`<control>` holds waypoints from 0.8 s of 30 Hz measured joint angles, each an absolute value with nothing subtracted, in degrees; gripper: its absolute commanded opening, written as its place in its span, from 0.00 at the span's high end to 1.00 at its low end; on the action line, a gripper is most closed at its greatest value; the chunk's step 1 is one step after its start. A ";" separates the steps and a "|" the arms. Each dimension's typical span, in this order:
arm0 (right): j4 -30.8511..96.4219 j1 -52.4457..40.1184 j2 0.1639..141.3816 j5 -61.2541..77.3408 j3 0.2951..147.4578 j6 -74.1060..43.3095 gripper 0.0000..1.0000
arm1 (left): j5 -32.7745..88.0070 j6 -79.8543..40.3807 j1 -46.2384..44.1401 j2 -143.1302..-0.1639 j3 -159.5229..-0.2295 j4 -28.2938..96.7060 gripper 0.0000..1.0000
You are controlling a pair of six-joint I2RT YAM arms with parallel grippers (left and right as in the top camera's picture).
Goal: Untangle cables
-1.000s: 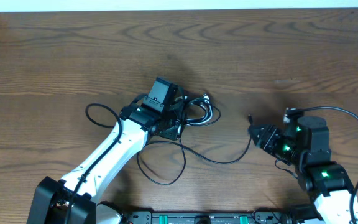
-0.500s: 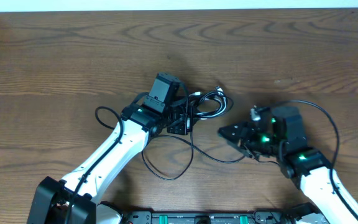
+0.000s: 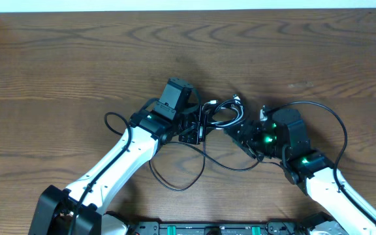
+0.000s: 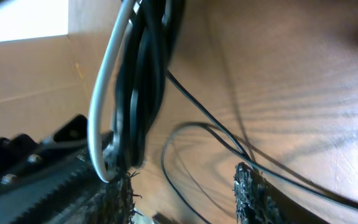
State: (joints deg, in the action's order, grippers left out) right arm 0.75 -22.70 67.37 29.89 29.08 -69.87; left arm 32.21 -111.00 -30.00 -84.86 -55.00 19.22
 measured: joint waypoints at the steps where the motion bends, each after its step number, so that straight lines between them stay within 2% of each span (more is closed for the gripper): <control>1: -0.10 -22.70 67.37 29.74 29.08 -70.06 0.51 | 32.25 -110.93 -29.93 -84.86 -55.00 19.09 0.92; 12: -3.95 -22.74 67.64 27.05 29.08 -70.85 0.53 | 33.56 -110.72 -29.89 -84.86 -54.98 17.54 0.92; 15: -4.14 -22.74 68.45 25.74 29.15 -71.26 0.60 | 34.63 -110.67 -29.71 -84.99 -54.48 13.85 0.92; 16: -4.27 -22.74 69.01 25.26 29.23 -71.50 0.69 | 35.05 -110.56 -29.71 -85.10 -54.24 12.53 0.92; 18: -4.47 -22.85 69.95 24.67 29.41 -71.55 0.74 | 35.81 -110.54 -29.69 -85.25 -53.63 11.09 0.92; 24: -4.16 -22.96 72.73 23.62 29.67 -71.96 0.74 | 37.74 -110.56 -29.67 -85.73 -53.06 9.89 0.92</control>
State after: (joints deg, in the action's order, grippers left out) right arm -4.16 -22.96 72.73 23.62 29.67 -71.96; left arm 37.74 -110.56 -29.67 -85.73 -53.06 9.89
